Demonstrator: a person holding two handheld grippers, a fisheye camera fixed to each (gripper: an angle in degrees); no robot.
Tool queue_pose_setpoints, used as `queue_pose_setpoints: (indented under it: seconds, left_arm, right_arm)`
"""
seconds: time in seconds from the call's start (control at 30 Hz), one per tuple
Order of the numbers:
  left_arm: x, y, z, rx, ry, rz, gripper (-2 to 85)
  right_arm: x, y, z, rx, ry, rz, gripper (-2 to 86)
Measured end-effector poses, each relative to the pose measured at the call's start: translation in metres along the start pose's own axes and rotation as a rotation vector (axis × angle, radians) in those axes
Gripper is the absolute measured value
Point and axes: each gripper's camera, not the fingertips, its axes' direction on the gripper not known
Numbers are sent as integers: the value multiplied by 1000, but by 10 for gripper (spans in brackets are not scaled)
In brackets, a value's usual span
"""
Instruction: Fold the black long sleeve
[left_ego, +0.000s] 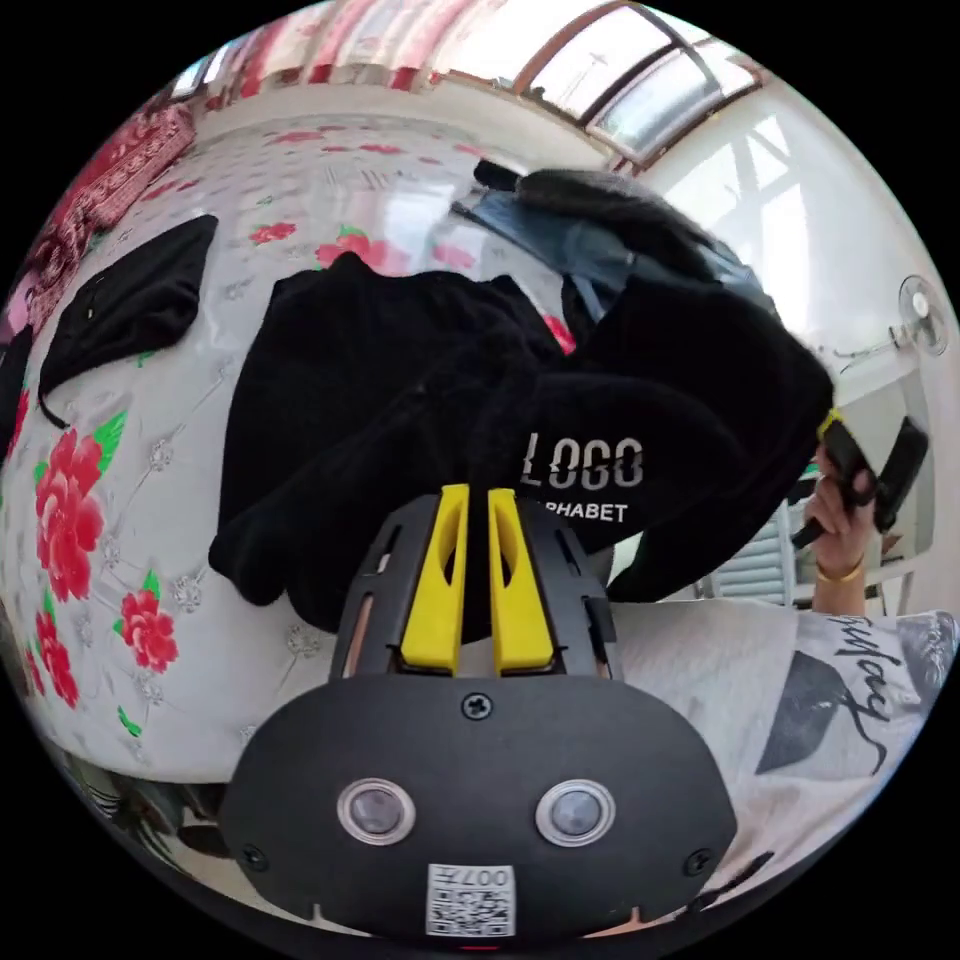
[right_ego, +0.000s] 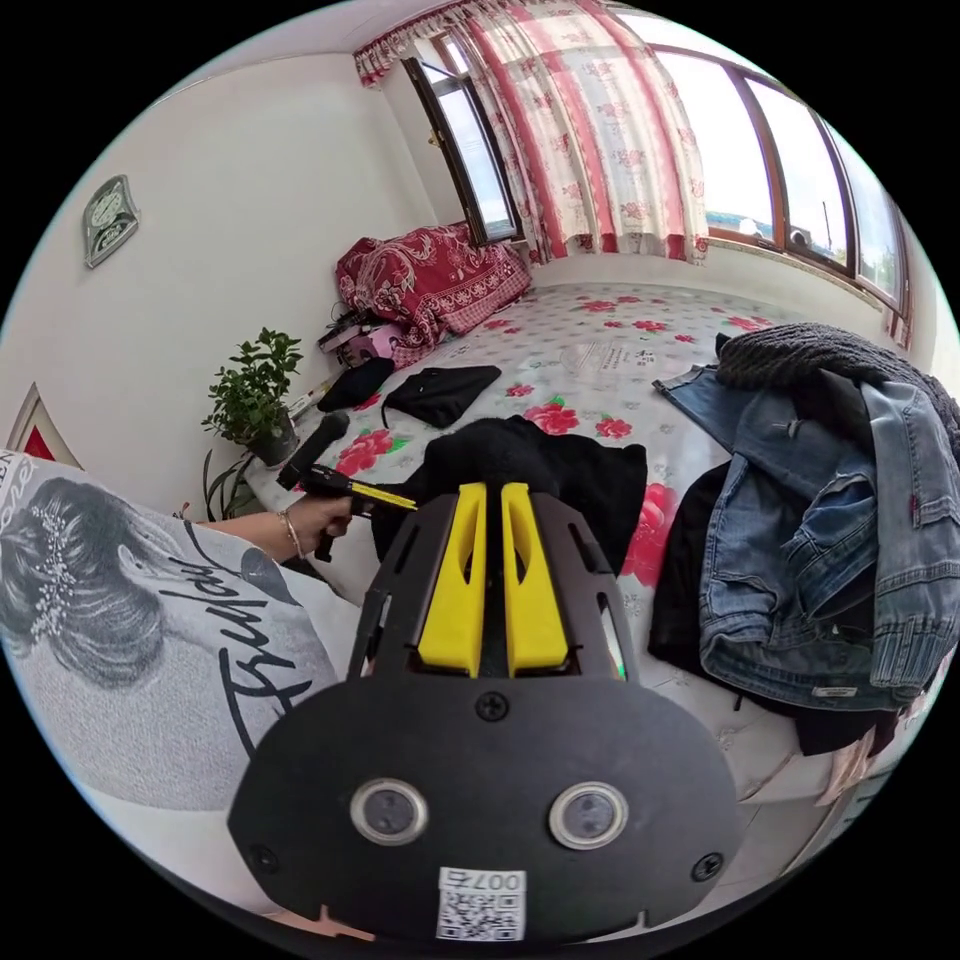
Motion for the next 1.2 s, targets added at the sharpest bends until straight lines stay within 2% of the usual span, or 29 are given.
queue_pose_setpoints:
  seconds: [0.07, 0.17, 0.3, 0.47, 0.57, 0.73, 0.83, 0.9, 0.93, 0.97, 1.03, 1.13, 1.2]
  left_arm:
    - [-16, 22, -59, 187, 82, -53, 15]
    - [-33, 63, -167, 446, 81, -78, 5]
    - [-9, 129, -305, 870, 53, 27, 1]
    - [42, 163, -383, 1103, -33, 183, 3]
    - [55, 153, -409, 1169, -35, 218, 6]
    - [27, 72, -413, 1097, -170, 116, 27]
    - [-37, -5, -380, 991, -313, -136, 68]
    - [-95, -53, -332, 723, -491, -322, 81]
    - [-107, -57, -318, 665, -524, -360, 78]
    - [-123, -53, -293, 592, -576, -398, 76]
    - [-136, -27, -256, 562, -564, -366, 79]
    - [-155, 35, -182, 432, -439, -350, 85]
    - [-165, 89, -117, 259, -354, -425, 85]
  right_arm:
    - [5, -1, -18, 35, 14, 14, 5]
    - [12, -9, -58, 138, 21, 43, 6]
    - [-8, -28, -129, 364, 124, -54, 7]
    - [-39, -45, -205, 654, 169, -187, 8]
    - [-57, -78, -222, 682, 204, -265, 9]
    - [-56, -168, -183, 576, 282, -319, 13]
    - [-35, -233, -105, 460, 353, -280, 18]
    - [0, -262, -30, 254, 364, -155, 17]
    - [8, -262, -13, 206, 376, -120, 16]
    - [23, -252, 15, 135, 410, -58, 17]
    - [36, -219, 47, 63, 402, -49, 21]
    - [59, -138, 99, -123, 375, -21, 34]
    - [81, -72, 133, -318, 353, 88, 44]
